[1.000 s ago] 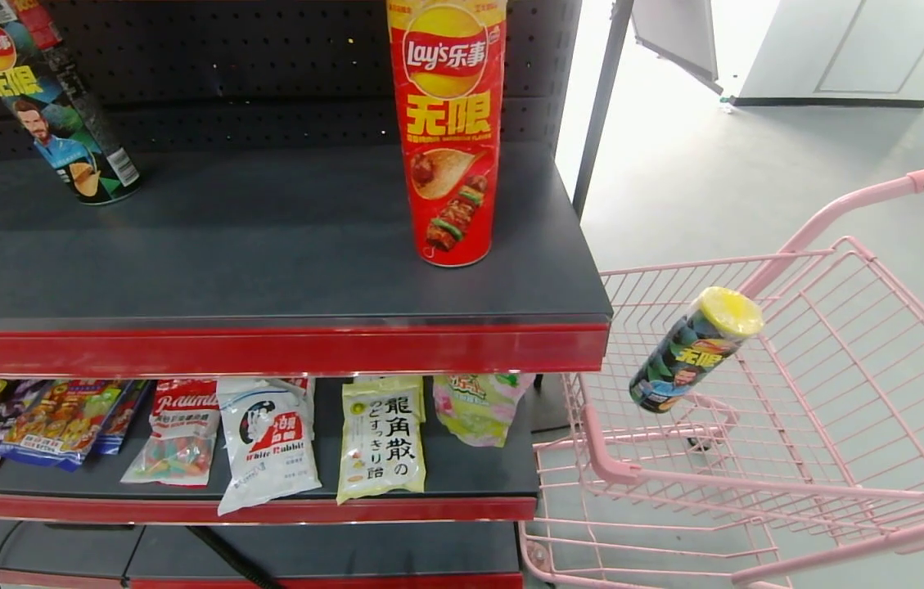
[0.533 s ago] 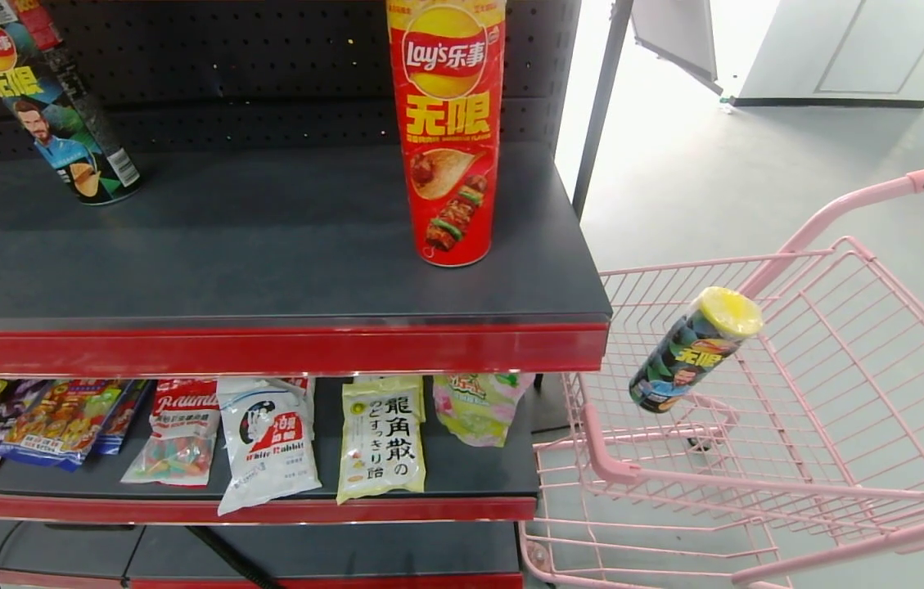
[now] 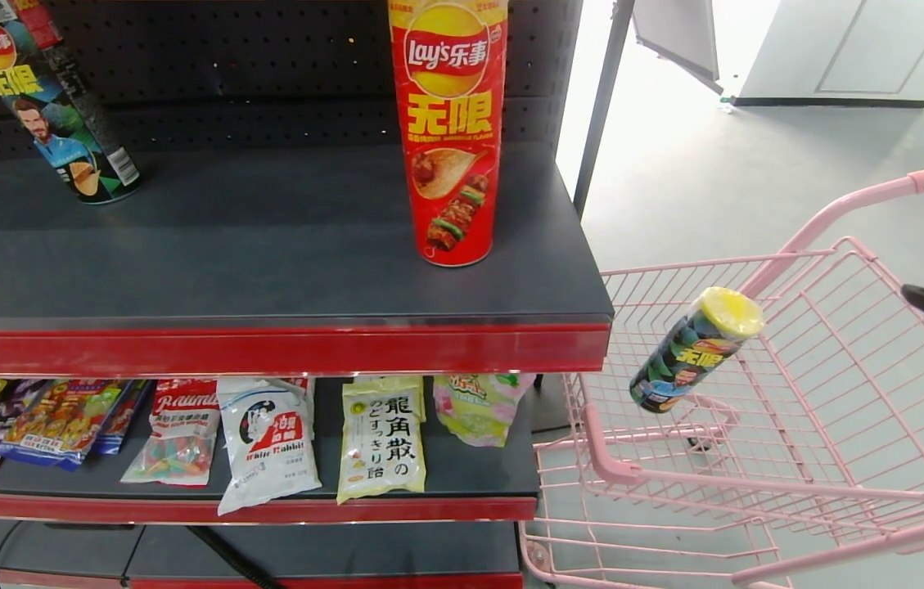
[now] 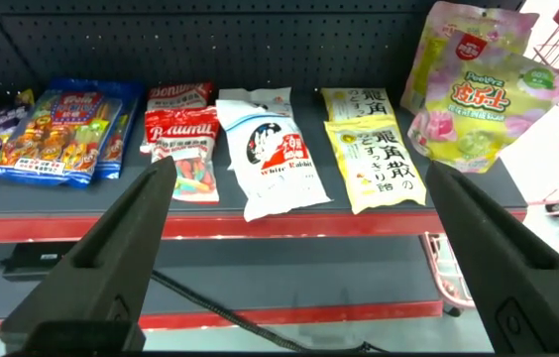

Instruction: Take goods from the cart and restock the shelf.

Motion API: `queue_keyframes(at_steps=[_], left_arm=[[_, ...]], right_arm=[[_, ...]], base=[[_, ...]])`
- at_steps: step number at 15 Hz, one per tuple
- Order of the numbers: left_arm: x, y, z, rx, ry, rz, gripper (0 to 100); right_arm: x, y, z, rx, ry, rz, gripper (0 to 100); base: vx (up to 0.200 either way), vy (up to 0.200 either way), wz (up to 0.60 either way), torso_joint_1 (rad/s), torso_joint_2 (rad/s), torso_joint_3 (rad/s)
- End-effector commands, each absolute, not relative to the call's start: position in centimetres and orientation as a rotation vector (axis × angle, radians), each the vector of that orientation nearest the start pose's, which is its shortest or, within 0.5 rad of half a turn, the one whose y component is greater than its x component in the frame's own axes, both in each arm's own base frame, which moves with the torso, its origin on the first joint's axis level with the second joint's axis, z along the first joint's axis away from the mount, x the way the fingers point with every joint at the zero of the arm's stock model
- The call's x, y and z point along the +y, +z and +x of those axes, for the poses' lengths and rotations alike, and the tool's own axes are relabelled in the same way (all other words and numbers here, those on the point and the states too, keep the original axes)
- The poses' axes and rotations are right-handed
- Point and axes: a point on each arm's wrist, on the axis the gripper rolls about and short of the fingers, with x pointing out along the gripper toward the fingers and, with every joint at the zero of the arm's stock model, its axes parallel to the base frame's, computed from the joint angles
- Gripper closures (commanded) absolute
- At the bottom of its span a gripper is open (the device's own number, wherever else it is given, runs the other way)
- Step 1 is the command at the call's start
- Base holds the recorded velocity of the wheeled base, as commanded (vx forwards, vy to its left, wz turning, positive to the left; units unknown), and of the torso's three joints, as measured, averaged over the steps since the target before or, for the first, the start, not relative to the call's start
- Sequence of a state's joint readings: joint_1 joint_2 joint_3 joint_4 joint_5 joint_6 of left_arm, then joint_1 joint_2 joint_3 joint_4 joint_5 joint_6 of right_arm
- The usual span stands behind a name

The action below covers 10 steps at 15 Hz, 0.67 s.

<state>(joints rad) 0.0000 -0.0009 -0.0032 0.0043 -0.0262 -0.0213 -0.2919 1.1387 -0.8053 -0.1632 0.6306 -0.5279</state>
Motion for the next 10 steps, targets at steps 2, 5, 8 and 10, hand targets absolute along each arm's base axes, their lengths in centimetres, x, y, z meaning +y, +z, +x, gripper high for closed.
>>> queue_keyframes(at_steps=[2, 5, 8, 10], left_arm=[[-0.1, 7.6, -2.3, 0.002, -0.026, -0.021, 0], [-0.1, 7.6, -2.3, 0.002, -0.026, -0.021, 0], [-0.1, 7.6, -2.3, 0.002, -0.026, -0.021, 0], [-0.1, 7.6, -2.3, 0.002, -0.026, -0.021, 0]], right_arm=[[-9.2, 20.0, 25.9, 0.153, 0.612, -0.536, 0], [-10.3, 19.4, 29.3, 0.127, 0.663, -0.548, 0], [-11.8, 16.8, 32.5, 0.082, 0.743, -0.626, 0], [-11.9, 16.0, 32.8, 0.089, 0.752, -0.633, 0]], base=[[0.0, 0.0, 0.0, 0.0, 0.0, 0.0], [0.0, 0.0, 0.0, 0.0, 0.0, 0.0], [0.0, 0.0, 0.0, 0.0, 0.0, 0.0], [0.0, 0.0, 0.0, 0.0, 0.0, 0.0]])
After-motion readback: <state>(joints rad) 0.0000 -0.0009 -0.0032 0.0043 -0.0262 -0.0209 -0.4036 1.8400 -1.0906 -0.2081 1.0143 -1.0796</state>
